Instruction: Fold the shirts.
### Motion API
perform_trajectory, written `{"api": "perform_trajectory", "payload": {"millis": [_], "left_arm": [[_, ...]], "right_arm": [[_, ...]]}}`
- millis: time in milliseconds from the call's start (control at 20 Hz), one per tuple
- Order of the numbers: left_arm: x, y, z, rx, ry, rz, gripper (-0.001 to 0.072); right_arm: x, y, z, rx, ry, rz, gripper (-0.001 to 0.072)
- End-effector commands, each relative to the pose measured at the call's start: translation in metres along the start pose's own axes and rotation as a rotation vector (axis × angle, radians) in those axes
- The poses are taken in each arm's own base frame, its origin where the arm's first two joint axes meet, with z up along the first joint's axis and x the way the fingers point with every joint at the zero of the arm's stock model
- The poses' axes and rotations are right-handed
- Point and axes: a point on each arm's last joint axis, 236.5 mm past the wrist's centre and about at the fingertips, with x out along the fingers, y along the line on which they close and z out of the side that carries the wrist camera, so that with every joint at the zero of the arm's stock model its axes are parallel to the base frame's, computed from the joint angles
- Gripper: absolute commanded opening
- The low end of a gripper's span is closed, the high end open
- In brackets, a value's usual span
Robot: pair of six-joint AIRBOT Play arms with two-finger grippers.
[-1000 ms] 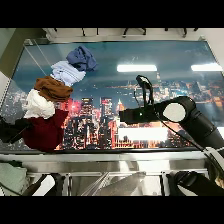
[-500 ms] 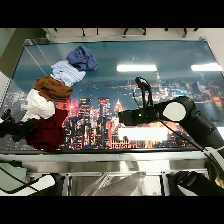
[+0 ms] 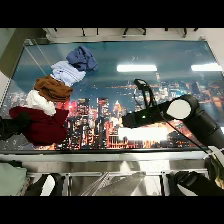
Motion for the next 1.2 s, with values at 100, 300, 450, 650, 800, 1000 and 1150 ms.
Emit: {"api": "perform_trajectory", "payload": {"millis": [100,300,450,650,800,1000,1150], "left_arm": [[-0.053,-0.122,-0.063,0.163,-0.008,-0.293,0.0024],[-0.057,-0.214,-0.115,0.317,0.046,-0.507,0.0024],[-0.041,-0.284,-0.159,0.396,0.091,-0.639,0.0024],[0.013,-0.327,-0.222,0.510,0.224,-0.603,0.0024],[0.048,-0.330,-0.241,0.592,0.304,-0.522,0.0024],[0.079,-0.290,-0.256,0.729,0.442,-0.393,0.0026],[0.077,-0.259,-0.242,0.760,0.509,-0.327,0.0701]], "right_arm": [[-0.035,-0.052,0.023,0.051,-0.079,-0.068,0.0027],[-0.065,-0.094,0.031,0.094,-0.121,-0.123,0.0027],[-0.076,-0.111,0.037,0.143,-0.155,-0.143,0.0027],[-0.077,-0.112,0.036,0.142,-0.157,-0.145,0.0027],[-0.080,-0.125,0.034,0.133,-0.151,-0.204,0.0027],[-0.083,-0.141,0.030,0.121,-0.138,-0.273,0.0027],[-0.083,-0.141,0.031,0.121,-0.141,-0.273,0.0027]]}}
